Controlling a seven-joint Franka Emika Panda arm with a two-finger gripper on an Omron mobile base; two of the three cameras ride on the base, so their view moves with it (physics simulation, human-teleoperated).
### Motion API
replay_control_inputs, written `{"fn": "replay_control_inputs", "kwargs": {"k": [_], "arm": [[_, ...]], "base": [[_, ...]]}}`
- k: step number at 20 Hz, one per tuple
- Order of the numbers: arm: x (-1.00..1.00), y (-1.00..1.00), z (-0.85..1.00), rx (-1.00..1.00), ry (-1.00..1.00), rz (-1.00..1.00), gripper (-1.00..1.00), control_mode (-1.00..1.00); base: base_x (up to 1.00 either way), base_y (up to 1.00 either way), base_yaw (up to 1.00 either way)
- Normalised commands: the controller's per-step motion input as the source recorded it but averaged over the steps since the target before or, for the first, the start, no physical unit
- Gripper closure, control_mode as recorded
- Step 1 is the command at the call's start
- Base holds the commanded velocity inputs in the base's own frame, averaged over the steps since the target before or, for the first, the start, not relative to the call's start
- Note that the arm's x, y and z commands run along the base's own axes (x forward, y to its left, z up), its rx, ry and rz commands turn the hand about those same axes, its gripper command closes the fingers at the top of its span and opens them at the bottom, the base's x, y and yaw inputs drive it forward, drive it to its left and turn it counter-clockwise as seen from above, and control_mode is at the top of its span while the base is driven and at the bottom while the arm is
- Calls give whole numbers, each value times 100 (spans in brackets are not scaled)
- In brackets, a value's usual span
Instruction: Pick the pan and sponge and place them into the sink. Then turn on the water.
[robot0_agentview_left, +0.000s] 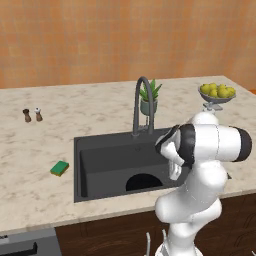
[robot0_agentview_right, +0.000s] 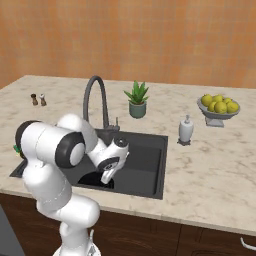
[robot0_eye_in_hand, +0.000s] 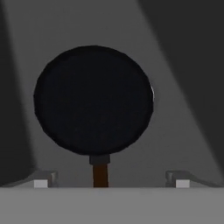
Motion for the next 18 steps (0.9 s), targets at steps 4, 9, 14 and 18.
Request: {"fn": "replay_control_inputs", "kwargs": {"k": [4, 9, 14, 18], "arm": [[10, -4, 100, 1, 8, -9, -100, -100], [2, -27, 96, 0, 14, -14, -100, -100], [-6, -45, 28, 0, 3, -13, -100, -100], [0, -3, 0, 0, 0, 0, -100, -100]], "base": [[0, 0, 0], [0, 0, 0], [0, 0, 0], [0, 0, 0]]}}
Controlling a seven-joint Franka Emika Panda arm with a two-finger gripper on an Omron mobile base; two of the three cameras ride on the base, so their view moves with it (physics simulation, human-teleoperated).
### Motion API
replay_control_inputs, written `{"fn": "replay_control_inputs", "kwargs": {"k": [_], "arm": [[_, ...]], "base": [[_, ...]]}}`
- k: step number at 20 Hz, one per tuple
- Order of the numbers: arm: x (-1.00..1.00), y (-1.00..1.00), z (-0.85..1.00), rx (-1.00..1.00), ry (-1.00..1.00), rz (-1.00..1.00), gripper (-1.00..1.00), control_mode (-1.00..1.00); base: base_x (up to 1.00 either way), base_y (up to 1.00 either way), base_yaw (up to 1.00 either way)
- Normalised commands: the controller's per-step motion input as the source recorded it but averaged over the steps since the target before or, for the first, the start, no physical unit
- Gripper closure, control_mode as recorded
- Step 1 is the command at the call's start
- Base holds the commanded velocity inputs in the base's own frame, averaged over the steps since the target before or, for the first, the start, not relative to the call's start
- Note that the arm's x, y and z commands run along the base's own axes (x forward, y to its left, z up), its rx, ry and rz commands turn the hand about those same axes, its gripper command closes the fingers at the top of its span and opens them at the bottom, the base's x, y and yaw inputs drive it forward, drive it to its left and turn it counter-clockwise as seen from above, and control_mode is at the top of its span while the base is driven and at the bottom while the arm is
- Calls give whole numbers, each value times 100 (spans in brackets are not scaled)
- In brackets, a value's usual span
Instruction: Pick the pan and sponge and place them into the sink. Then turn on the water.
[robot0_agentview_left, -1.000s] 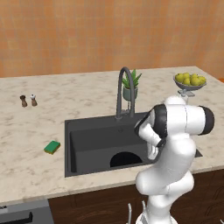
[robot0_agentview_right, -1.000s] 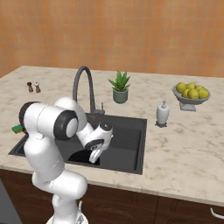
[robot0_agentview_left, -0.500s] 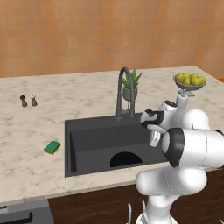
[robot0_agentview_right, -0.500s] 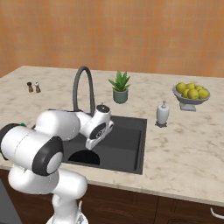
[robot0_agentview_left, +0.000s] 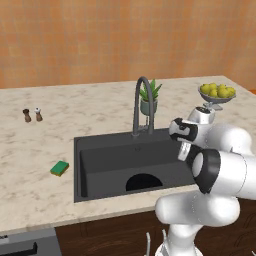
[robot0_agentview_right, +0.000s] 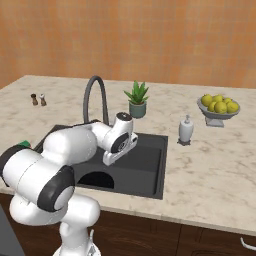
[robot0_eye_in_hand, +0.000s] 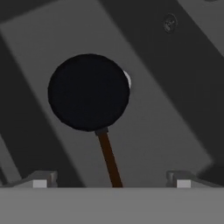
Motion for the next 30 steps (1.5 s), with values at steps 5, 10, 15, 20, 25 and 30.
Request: {"fn": "replay_control_inputs", "kwargs": {"k": [5, 10, 15, 20, 25, 30], "arm": [[-22, 0, 24, 4, -1, -18, -100, -100], [-71, 6, 62, 12, -4, -46, -100, -100], [-80, 50, 63, 8, -8, -51, -100, -100], [-52, 95, 50, 0, -7, -34, -100, -100], [-9, 100, 35, 0, 0, -13, -100, -100], [0, 100, 14, -2, 9, -1, -100, -100]], "base": [[0, 0, 0], [0, 0, 0], [0, 0, 0], [0, 0, 0], [0, 0, 0], [0, 0, 0]]}}
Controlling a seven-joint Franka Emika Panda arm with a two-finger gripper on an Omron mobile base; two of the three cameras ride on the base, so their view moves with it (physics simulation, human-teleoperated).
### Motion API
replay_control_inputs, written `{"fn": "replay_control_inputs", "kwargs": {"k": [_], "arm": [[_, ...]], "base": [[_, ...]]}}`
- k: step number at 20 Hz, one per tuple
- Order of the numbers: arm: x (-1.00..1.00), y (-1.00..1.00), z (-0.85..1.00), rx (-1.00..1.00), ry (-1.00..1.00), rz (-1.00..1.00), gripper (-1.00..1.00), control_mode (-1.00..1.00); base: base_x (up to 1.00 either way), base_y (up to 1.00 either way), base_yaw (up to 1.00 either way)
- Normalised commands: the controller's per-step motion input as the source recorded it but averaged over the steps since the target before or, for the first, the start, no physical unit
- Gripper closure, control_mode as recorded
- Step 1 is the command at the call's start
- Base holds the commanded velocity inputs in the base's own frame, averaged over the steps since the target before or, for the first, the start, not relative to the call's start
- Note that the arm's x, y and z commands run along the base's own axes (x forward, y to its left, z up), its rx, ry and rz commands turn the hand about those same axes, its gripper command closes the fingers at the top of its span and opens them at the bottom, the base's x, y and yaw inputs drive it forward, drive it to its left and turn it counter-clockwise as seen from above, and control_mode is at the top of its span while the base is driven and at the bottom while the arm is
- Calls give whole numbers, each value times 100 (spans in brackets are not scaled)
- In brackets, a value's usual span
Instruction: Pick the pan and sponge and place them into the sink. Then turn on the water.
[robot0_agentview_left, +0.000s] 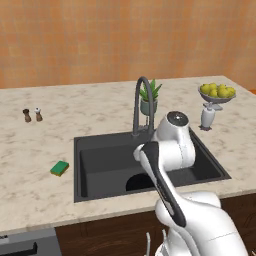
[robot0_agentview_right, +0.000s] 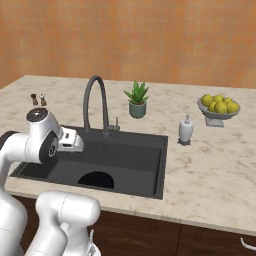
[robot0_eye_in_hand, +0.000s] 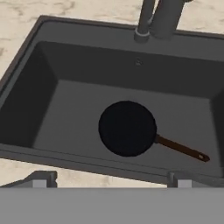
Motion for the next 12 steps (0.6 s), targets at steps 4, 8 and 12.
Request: {"fn": "replay_control_inputs", "kwargs": {"k": [4, 8, 12], "arm": [[2, 97, -10, -16, 18, 0, -100, -100], [1, 35, -1, -8, 13, 0, -100, -100], [24, 81, -2, -5, 0, -6, -100, -100]], "base": [[0, 0, 0], [0, 0, 0], [0, 0, 0]]}}
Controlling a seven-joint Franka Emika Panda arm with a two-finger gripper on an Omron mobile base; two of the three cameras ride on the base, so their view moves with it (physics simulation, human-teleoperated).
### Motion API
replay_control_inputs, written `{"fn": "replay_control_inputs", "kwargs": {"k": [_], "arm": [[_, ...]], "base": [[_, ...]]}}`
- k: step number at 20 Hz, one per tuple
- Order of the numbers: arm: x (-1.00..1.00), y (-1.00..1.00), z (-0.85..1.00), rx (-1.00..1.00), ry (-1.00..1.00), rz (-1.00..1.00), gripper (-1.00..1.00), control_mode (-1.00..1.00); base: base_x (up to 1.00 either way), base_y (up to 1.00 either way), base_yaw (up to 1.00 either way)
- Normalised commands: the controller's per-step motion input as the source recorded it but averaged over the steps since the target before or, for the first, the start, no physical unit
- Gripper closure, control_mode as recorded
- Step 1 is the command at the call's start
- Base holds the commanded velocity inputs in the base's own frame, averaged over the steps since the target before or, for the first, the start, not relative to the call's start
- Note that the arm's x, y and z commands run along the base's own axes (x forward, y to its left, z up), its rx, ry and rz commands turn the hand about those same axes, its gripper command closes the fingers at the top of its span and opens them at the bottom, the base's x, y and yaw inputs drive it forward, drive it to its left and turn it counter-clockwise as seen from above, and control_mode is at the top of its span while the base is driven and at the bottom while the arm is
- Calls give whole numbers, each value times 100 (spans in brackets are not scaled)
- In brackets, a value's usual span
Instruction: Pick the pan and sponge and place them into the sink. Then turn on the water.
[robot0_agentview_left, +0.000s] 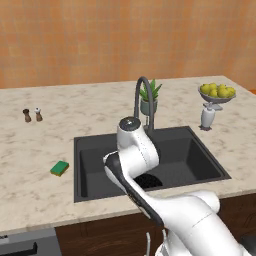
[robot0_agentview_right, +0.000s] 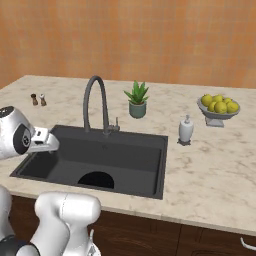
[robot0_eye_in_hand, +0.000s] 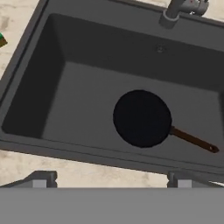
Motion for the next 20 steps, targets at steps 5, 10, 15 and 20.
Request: {"fn": "replay_control_inputs", "kwargs": {"k": [5, 10, 15, 20], "arm": [[91, 89, 0, 7, 0, -6, -100, -100], [99, 67, 4, 16, 6, -1, -100, -100], [92, 38, 0, 12, 6, -4, -100, -100], [51, 23, -2, 0, 4, -11, -100, -100]], "base": [[0, 0, 0], [0, 0, 0], [0, 0, 0], [0, 0, 0]]}}
